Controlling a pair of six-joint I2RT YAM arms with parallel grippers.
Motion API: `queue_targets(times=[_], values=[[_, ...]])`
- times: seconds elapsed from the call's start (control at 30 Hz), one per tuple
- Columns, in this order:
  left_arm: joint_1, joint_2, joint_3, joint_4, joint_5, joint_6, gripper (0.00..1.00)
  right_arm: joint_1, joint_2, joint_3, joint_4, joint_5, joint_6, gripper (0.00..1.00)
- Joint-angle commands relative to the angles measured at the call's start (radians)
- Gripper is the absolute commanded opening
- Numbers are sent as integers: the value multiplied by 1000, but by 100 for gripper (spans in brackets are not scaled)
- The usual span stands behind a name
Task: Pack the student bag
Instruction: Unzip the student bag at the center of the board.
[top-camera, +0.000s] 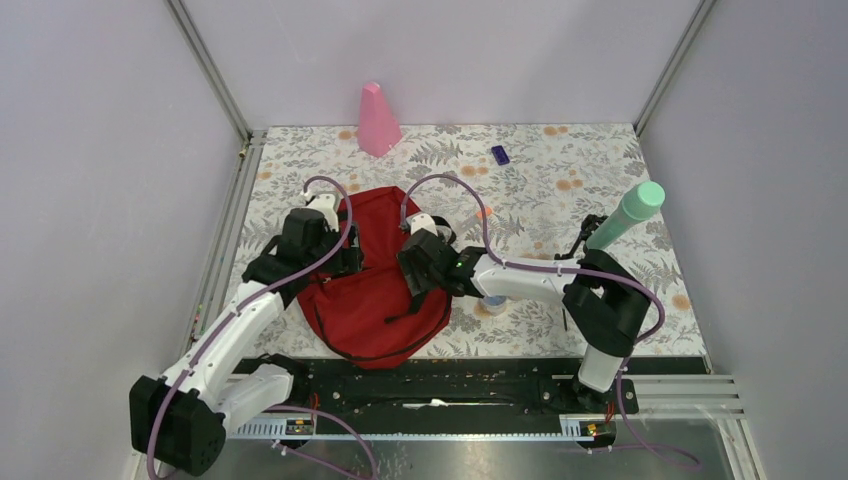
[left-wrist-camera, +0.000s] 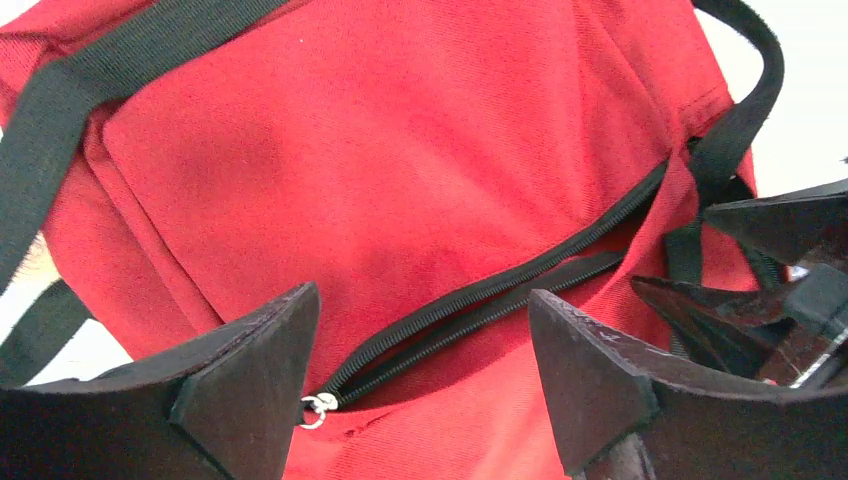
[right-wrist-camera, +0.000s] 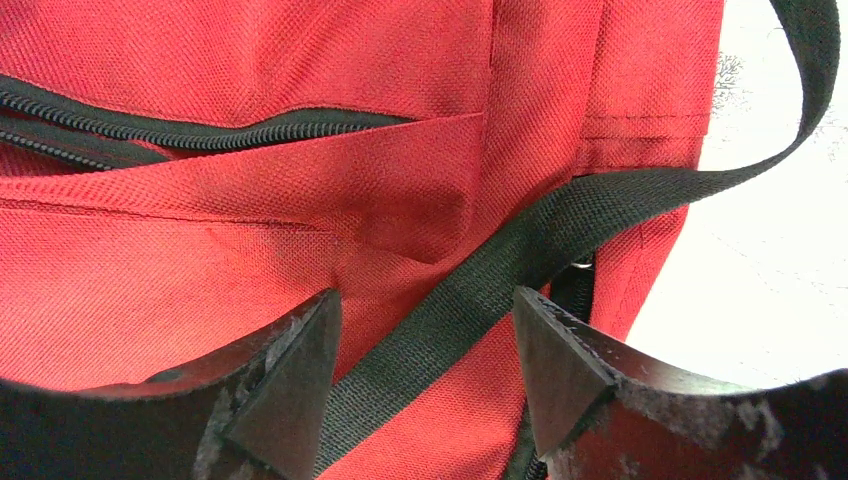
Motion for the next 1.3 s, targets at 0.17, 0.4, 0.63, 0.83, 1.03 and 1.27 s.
queue_targets(times=[0.17,0.4,0.63,0.83,1.03,1.27], values=[[-85,29,30,-4,-50,58,79,1,-121,1,-1,17,28,77],[-164,-11,-29,0,-100,-59,70,1,-96,92,10,-20,31,80],[-179,-41,-108,31,-93,-180,54,1,-37,167,26,-38,33,82],[-194,-93,-179,76,-63,-261,44,1,32,225,29,-31,25,83],[-199,-112,-203,77,-65,-278,43,2,60,193,27,-33,25,81],[-200,-101,-160,73,-75,-247,44,2,86,120,28,-36,39,77]])
